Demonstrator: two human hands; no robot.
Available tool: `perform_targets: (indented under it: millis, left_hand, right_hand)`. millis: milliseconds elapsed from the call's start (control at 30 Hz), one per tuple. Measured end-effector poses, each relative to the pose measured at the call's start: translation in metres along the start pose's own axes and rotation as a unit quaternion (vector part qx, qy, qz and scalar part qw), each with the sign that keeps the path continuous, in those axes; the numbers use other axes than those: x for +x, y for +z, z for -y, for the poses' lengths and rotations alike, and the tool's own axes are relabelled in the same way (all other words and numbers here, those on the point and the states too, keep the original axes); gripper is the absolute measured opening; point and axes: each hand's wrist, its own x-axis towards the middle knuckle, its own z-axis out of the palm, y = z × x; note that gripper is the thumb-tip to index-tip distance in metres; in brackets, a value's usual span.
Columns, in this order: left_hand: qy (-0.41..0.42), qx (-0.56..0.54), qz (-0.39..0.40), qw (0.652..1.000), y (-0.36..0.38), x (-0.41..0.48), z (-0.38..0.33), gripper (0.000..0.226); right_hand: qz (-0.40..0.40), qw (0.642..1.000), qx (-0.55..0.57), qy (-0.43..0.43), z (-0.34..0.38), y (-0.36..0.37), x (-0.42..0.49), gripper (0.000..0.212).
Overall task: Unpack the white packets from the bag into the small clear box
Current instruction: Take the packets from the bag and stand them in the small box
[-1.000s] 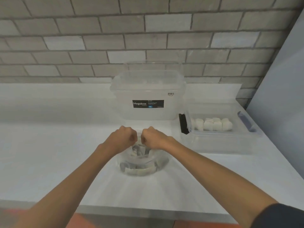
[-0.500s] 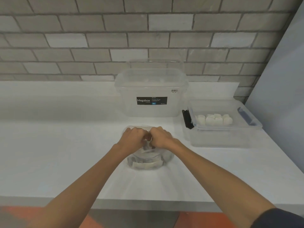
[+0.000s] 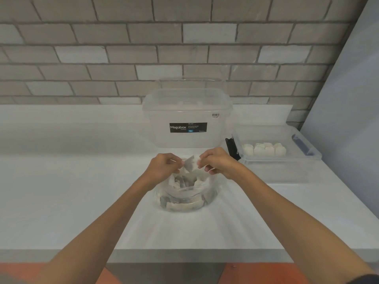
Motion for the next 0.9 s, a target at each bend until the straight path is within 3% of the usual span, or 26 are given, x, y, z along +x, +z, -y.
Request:
perform_targets:
  millis: [167,300,367,467,633,767,900]
  left_hand:
    - [-0.038,-0.133,0.019,0.990,0.003,-0.004,-0.013,0.018]
    - [-0.028,-0.185,-0.043,0.981,-0.001,0.000,-0.017,0.020]
    - [0.001,-0.136,-0.071,0.988,-0.006,0.003,-0.019,0.017]
    - [0.070,0.015,-0.080,0.994,-0.015,0.005,-0.021,0.007]
    - [0.121,0.160,-0.082,0.976,-0.027,0.005,-0.022,0.006]
    - [0.122,0.190,-0.061,0.972,-0.034,0.004,-0.020,0.010]
    - [0.125,0.205,-0.048,0.970,-0.038,0.001,-0.023,0.012]
  right_hand:
    - [0.020,0.994,0.108,0.025,0.002,0.000,-0.003,0.014]
    - [0.043,0.993,0.108,0.027,0.005,0.005,-0.004,0.016]
    - [0.051,0.997,0.052,0.012,0.003,0.011,-0.003,0.021]
    - [0.027,0.996,-0.084,-0.025,-0.003,0.025,-0.002,0.011]
    - [0.001,0.952,-0.296,-0.080,-0.015,0.055,0.009,0.019]
    - [-0.007,0.933,-0.352,-0.071,-0.015,0.071,0.012,0.011]
    - [-0.016,0.945,-0.323,-0.050,-0.014,0.080,0.015,0.013]
